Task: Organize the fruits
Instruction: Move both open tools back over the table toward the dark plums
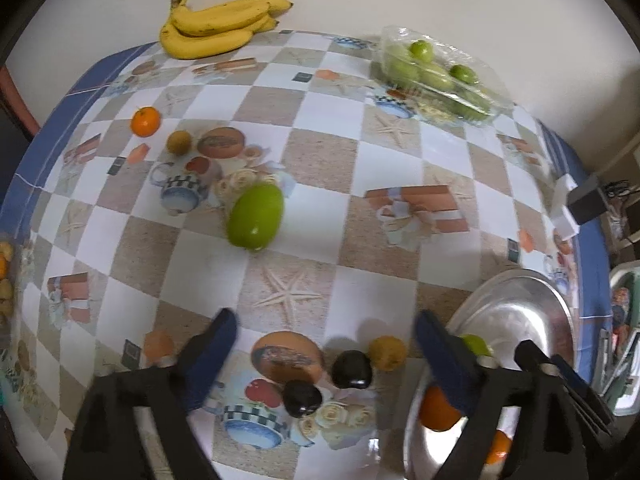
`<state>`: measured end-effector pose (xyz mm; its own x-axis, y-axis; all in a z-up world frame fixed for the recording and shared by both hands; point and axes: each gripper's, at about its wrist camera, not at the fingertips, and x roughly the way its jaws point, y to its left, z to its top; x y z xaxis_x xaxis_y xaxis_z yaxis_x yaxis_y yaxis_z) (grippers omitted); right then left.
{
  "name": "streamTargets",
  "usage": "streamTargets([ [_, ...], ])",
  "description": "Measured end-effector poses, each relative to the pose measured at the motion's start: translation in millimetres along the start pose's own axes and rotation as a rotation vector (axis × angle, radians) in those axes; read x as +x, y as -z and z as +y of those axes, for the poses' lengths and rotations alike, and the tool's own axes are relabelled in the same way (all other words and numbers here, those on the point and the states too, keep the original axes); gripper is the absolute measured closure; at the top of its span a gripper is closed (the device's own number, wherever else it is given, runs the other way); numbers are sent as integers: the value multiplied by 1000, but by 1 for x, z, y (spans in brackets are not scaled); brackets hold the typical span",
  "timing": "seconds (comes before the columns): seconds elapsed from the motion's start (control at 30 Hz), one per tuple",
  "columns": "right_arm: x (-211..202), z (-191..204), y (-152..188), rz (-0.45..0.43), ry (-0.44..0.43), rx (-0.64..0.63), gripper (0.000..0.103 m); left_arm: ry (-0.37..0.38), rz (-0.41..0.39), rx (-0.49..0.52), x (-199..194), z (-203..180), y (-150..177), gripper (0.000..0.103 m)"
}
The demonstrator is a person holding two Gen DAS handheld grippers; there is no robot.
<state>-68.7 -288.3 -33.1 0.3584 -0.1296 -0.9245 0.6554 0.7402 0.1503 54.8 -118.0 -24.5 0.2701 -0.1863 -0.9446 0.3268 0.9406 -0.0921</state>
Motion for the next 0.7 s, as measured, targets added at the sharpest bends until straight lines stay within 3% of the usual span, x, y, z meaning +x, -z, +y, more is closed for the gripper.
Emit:
streamTargets([
  [0.13,5,1,1,16,18,-17,35,-49,-10,12,2,3,0,0],
  [0.17,7,1,1,19,18,-18,27,-56,-13,13,2,4,0,0],
  [0.23,6,2,1,14,20,-25,24,-67,-19,5,3,6,0,0],
  [0.33,5,5,2,4,20,-39,21,-77,-29,-15,1,12,-1,0],
  [0.37,5,6,1,2,19,-43,16,-79,-32,-21,1,13,-1,0],
  [0.53,3,11,2,-15,13,-64,14,-71,-50,-50,-3,23,-2,0],
  [0.6,3,12,2,-19,6,-68,4,-69,-54,-55,-5,26,-3,0],
  [0.7,1,16,3,-30,8,-81,4,-71,-60,-67,-8,31,-3,0],
])
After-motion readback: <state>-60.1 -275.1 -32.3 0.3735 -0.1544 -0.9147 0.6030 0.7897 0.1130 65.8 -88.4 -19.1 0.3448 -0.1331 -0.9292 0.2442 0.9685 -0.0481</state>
